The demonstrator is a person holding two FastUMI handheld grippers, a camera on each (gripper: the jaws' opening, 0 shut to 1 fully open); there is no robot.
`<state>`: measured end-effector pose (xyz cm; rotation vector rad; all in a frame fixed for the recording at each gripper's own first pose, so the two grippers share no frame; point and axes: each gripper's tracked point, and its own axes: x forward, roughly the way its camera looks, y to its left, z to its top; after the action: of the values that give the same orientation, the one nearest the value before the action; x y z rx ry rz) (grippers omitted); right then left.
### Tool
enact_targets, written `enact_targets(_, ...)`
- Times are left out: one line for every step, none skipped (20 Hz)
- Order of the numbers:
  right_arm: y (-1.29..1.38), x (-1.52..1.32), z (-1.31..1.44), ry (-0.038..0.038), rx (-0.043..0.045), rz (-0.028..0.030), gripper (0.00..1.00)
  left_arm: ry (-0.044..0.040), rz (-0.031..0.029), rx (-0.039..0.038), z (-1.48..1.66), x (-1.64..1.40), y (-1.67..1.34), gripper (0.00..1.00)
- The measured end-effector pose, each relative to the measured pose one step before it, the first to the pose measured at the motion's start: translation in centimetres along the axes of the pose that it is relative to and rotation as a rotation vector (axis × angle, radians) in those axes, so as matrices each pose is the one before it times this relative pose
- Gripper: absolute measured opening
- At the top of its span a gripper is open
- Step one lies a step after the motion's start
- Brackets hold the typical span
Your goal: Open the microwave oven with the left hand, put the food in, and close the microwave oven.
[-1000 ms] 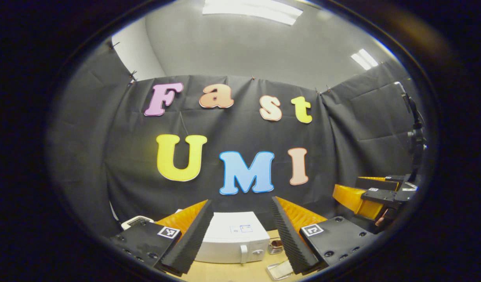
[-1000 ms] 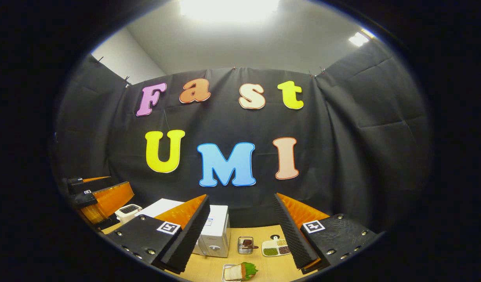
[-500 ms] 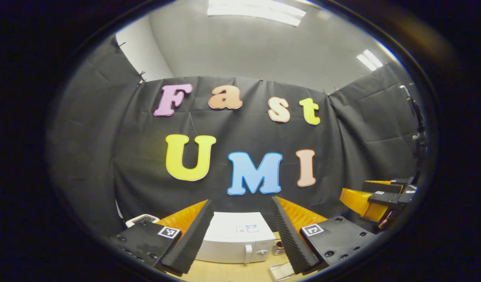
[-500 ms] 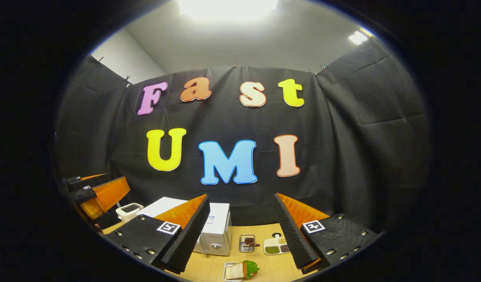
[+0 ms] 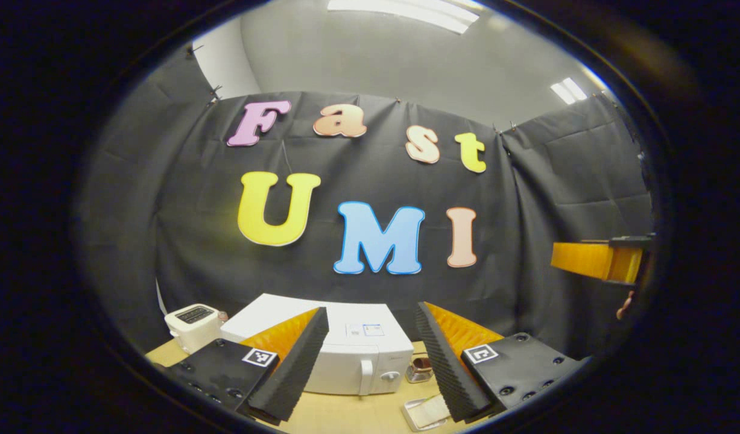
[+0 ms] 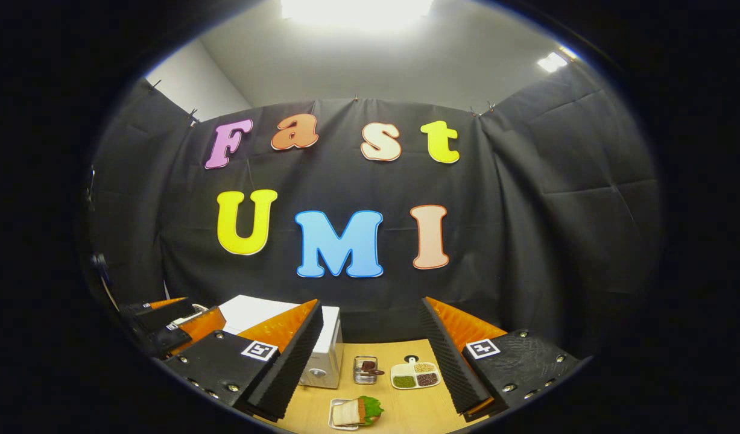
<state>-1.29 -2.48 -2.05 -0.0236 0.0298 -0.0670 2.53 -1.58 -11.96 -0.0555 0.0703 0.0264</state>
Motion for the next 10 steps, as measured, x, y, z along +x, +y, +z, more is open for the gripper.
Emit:
enact_targets(-0.164,-0.003,-0.344,0.00460,-0.00055,0.00049,0.97,0.00222,-0.00778,0.00625,-1.292,0.530,-0.299,0.96)
enact_targets(-0.137,-0.003,-0.093,0.00140,-0.00107,0.00079,0.97,0.00262,0.00358,0.01138,-1.090,0.571,0.053,0.96)
enact_targets(-0.245,0.071,-0.084,0.00199,-0.00415,-0.00460,0.97,0.00832,0.00460,0.01478,-1.403,0.753,0.127,0.96)
enact_targets(-0.337,0.185,-0.314,0.00311,-0.00576,-0.00589,0.97,0.01680,0.00170,0.01322,-1.381,0.793,0.019,0.96)
enact_targets(-0.202,0.044,-0.337,0.00500,-0.00570,-0.00471,0.97,0.01492,0.00231,0.00943,-1.560,0.740,-0.195,0.97)
enact_targets(-0.210,0.160,-0.341,0.00795,-0.00400,-0.00582,0.97,0.01732,-0.00268,0.00757,-1.508,0.879,-0.134,0.97)
enact_targets(-0.115,0.119,-0.384,0.00926,-0.00206,-0.00117,0.97,0.02581,0.00069,0.01230,-1.779,1.127,-0.106,0.97)
enact_targets(-0.159,0.061,-0.262,0.00936,-0.00237,-0.00191,0.97,0.03202,-0.00388,0.00690,-1.715,1.070,-0.112,0.97)
enact_targets(-0.243,0.198,-0.300,0.00814,-0.00523,-0.00358,0.97,0.02313,-0.00199,-0.00055,-1.672,1.168,-0.009,0.97)
enact_targets(-0.320,0.169,-0.224,0.00691,-0.00757,-0.00538,0.97,0.02896,-0.00096,-0.00145,-1.438,1.201,-0.170,0.97)
